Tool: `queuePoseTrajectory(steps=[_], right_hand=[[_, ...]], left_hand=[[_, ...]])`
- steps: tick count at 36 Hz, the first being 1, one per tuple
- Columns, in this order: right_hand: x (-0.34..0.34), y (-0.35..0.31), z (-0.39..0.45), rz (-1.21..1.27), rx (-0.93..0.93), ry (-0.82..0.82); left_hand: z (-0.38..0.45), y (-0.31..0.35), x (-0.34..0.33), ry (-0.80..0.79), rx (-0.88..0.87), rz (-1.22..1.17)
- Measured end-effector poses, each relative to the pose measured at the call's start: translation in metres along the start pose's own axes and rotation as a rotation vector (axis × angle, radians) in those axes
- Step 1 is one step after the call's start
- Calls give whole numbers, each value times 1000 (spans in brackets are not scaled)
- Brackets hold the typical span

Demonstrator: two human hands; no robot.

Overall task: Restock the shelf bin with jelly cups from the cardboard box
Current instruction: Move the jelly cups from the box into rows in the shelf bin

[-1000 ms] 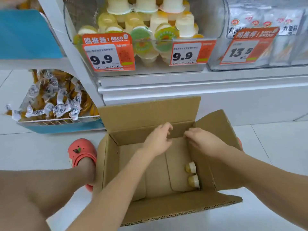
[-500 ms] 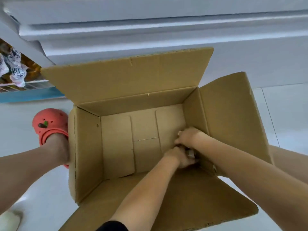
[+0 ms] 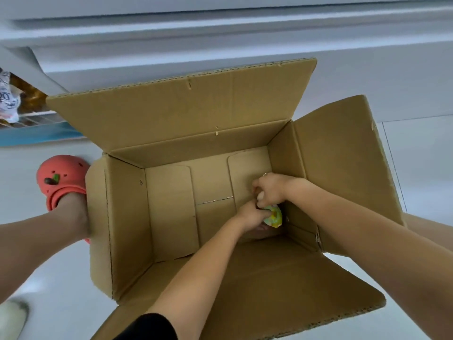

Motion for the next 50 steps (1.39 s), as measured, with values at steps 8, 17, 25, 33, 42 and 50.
queuePoseTrajectory(steps=[8,17,25,33,42,50], right_hand=[[12,-13,-35,1129,-101,142],[59,-61,-105,1362,65,37],[122,-105,-199,1107,339,287],[204,-120,-301,805,606,1025],[297,-96,-319,334,487,1585],[316,-82,-311,180,462,1520]], left_hand=[[-71,10,82,-93,-95,-207],[-171,68,131,-127,-311,-162],[-273,153,149,16,-548,217],[-375,241,148,282,-1025,320],[-389,350,157,800,-1370,584],[-348,368,153,785,-1235,968]])
Point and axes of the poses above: each hand's wrist, its own z-axis towards the middle knuckle, its own x-axis out of the back of the hand, y = z × x, the point moved 3 cm from there along z, towards the middle knuckle, and after that the axes turned 1 degree about y, right-handed, at the moved point
